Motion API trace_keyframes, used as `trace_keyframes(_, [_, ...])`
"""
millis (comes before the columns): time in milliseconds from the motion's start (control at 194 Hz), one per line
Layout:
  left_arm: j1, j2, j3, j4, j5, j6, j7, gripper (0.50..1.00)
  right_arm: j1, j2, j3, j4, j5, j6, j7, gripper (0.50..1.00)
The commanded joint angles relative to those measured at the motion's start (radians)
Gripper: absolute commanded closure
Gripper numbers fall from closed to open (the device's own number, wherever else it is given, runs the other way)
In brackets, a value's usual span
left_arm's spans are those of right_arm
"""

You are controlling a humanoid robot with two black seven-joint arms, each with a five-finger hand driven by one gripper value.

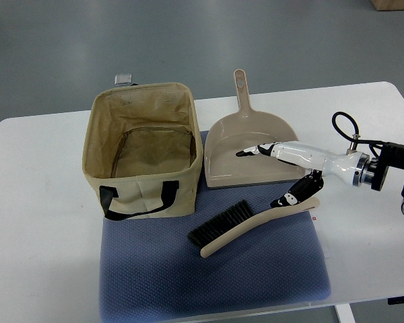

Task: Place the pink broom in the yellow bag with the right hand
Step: 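Reach the right hand down to the beige brush handle, then close the right hand fingers around the brush handle and lift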

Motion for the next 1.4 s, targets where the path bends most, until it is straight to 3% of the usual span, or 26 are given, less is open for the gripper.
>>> trace_keyframes(0, [0.000, 0.000, 0.000, 0.000, 0.000, 0.000, 0.000, 0.500, -0.004, 0.003, -0.041, 0.003, -0.068, -0.003, -0.005, 0.587])
trace_keyframes(212, [-0.001, 0.000, 0.000, 0.000, 0.000, 0.000, 0.000, 0.500, -0.016, 0.011, -0.108, -0.001, -0.168, -0.086, -0.011, 0.599])
trace_keyframes(552, [0.000, 0.000, 0.000, 0.000, 0.000, 0.000, 0.000, 0.500, -0.051, 0.032, -0.119, -0.026, -0.274, -0.130, -0.048, 0.722])
trace_keyframes(981, [0.000, 0.000, 0.000, 0.000, 0.000, 0.000, 0.000, 0.500, -0.073, 0.052, -0.119, -0.056, -0.335, -0.132, -0.089, 0.744])
trace_keyframes(1394, [0.000, 0.000, 0.000, 0.000, 0.000, 0.000, 0.000, 0.500, -0.076, 0.054, -0.118, -0.073, -0.360, -0.149, -0.111, 0.883])
